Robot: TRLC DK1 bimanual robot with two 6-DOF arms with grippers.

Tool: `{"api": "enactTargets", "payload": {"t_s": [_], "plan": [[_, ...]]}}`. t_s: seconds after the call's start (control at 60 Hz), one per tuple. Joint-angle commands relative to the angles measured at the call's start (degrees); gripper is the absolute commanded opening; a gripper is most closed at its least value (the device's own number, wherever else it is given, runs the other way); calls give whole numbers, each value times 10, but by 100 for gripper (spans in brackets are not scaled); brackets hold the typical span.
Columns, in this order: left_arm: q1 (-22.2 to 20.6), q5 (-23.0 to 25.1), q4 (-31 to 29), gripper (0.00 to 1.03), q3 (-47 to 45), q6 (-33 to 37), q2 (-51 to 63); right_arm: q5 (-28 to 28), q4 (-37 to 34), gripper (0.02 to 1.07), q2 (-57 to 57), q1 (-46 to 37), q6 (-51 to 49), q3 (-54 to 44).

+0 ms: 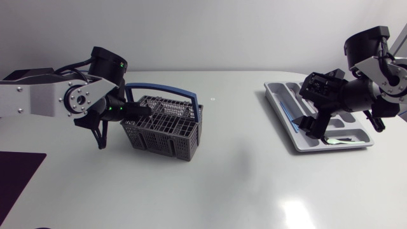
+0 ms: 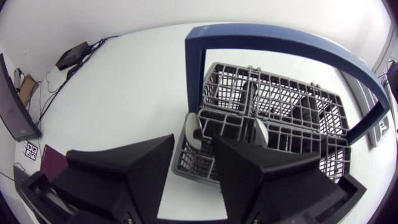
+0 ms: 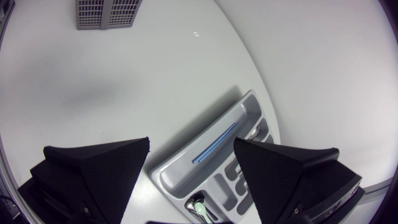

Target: Unload the cutlery basket into the drawer organizer.

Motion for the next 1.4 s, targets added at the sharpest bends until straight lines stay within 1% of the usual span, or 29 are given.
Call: {"api": "enactTargets", "payload": {"t_s": [0.0, 0.1, 0.233, 0.5, 0.617, 0.883, 0.967, 1.067, 1.383], "plan": [[7, -9, 12, 33, 7, -10, 8, 5, -5, 99, -9, 8, 15, -16], [10, -9, 14, 33, 7, -10, 10, 8, -5, 99, -11, 11, 16, -16], [12, -12, 16, 24, 7, -9, 10, 15, -6, 99, -14, 21, 22, -18], [14, -12, 24, 23, 7, -8, 20, 26, -13, 99, -24, 49, 34, -19], [13, -12, 27, 20, 6, -8, 22, 26, -14, 99, -24, 51, 36, -19], [13, -16, 31, 20, 7, -8, 32, 27, -14, 99, -24, 53, 36, -23], [11, -21, 32, 11, 5, -8, 32, 27, -14, 99, -24, 53, 36, -22], [10, -23, 33, 6, 4, -7, 32, 30, -14, 99, -24, 54, 36, -24], [6, -32, 39, 4, -4, -4, 27, 30, -13, 99, -24, 54, 36, -27]]}}
